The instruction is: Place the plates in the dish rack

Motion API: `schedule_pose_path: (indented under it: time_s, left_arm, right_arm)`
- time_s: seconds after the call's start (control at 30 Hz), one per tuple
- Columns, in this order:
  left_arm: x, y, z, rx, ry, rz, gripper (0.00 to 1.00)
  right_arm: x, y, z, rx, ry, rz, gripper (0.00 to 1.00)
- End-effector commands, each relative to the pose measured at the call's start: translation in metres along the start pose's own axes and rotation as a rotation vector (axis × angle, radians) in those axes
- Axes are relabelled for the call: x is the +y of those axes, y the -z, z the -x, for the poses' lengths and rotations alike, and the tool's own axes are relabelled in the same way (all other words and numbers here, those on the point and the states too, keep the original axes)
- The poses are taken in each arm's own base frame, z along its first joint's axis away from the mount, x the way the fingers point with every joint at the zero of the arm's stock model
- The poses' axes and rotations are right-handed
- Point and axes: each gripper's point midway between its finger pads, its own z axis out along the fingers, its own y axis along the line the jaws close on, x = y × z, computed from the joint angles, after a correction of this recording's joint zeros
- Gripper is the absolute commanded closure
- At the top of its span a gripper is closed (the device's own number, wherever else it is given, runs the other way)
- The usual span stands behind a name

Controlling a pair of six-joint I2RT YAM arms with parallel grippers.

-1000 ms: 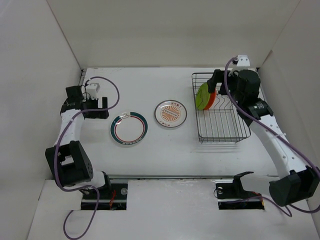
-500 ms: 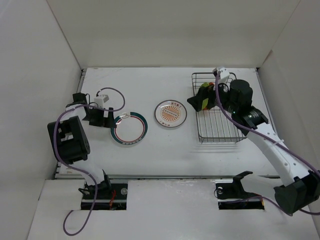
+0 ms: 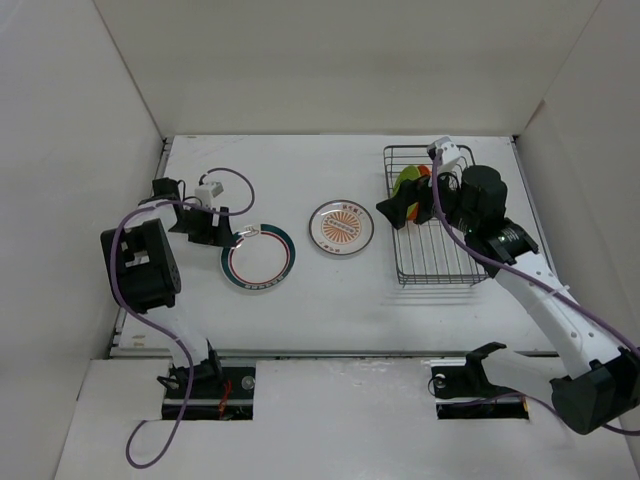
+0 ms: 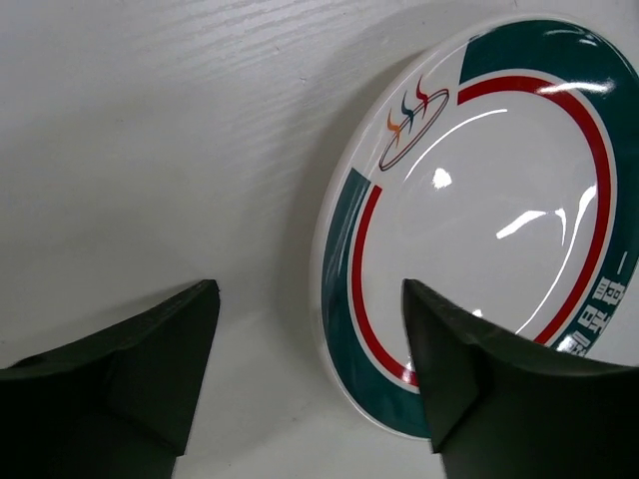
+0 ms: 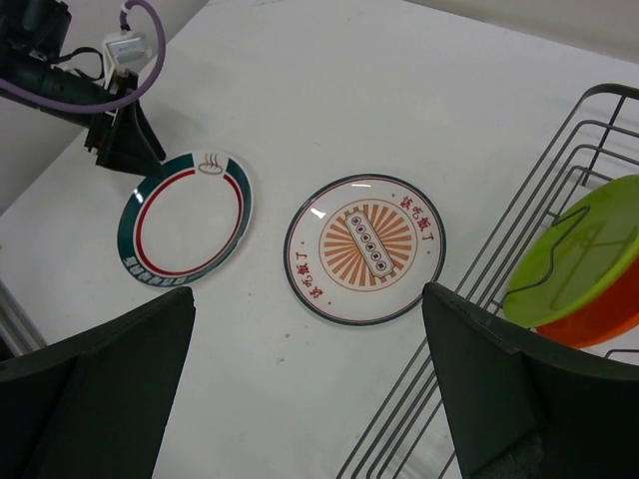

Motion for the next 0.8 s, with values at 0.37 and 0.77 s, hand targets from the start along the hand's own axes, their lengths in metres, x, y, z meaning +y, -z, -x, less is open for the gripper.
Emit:
schedule_pose_path:
  time_s: [0.37,0.77]
  left_arm:
    - [-0.014,-0.018,-0.034,0.116,0.086,-0.086,0.76]
    - [-0.032,0.005,0.0,0.023,0.073,-0.182,1.0]
  right_arm:
    - [0.002,-0.004,0.002,-0.025,0.017,0.032,0.0]
    - [-0.003,-0.013,-0.018,0.019,-0.018,0.024,0.0]
